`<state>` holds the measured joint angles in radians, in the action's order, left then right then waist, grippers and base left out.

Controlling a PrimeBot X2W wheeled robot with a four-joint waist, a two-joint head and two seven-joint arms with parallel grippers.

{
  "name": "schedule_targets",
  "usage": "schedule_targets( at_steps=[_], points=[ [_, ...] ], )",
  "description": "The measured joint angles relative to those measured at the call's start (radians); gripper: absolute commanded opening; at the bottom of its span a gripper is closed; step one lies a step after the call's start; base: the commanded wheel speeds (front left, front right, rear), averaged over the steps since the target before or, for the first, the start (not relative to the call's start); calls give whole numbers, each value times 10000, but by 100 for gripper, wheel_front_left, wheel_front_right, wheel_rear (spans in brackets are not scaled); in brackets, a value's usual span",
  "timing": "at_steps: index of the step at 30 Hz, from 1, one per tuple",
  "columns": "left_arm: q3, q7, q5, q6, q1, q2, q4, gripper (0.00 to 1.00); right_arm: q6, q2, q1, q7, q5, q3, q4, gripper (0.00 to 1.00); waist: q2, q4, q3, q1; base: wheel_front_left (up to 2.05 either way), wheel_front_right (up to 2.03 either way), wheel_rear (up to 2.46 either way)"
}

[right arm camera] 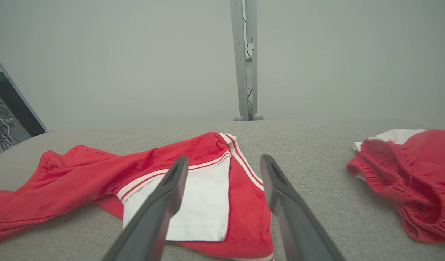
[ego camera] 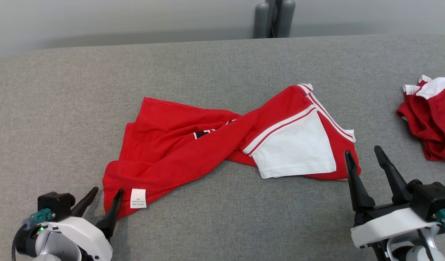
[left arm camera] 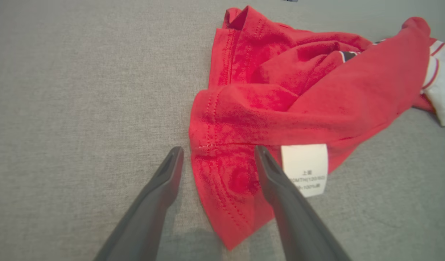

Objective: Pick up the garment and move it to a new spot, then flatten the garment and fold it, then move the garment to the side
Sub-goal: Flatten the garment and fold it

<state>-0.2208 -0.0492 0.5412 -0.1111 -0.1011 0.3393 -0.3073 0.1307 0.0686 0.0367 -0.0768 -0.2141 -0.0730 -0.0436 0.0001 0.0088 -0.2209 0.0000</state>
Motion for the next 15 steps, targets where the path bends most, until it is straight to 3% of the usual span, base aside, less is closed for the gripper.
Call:
schedule_targets(
  at_steps=[9, 10, 12, 13, 15],
  points=[
    [-784, 188, 598, -173, -815, 403, -1204, 100, -2, 40, 156, -29, 2, -27, 111, 100, 0, -192, -291, 0, 0, 0, 0],
    [-895, 222, 688, -188, -871, 454, -1248, 76, 0, 44, 156, -29, 0, -13, 121, 100, 0, -203, -298, 0, 0, 0, 0],
    [-1135, 297, 917, -188, -946, 564, -1273, 13, -2, 48, 157, -29, 0, -15, 134, 100, 0, -213, -314, 0, 0, 0, 0],
    [-1285, 303, 1011, -186, -970, 627, -1310, 0, 0, 58, 158, -29, 2, -6, 148, 100, 0, -213, -325, 0, 0, 0, 0],
    [-1538, 387, 1275, -188, -1045, 740, -1367, 0, -2, 61, 163, -29, 2, 23, 153, 100, 0, -203, -344, 0, 0, 0, 0]
  ],
)
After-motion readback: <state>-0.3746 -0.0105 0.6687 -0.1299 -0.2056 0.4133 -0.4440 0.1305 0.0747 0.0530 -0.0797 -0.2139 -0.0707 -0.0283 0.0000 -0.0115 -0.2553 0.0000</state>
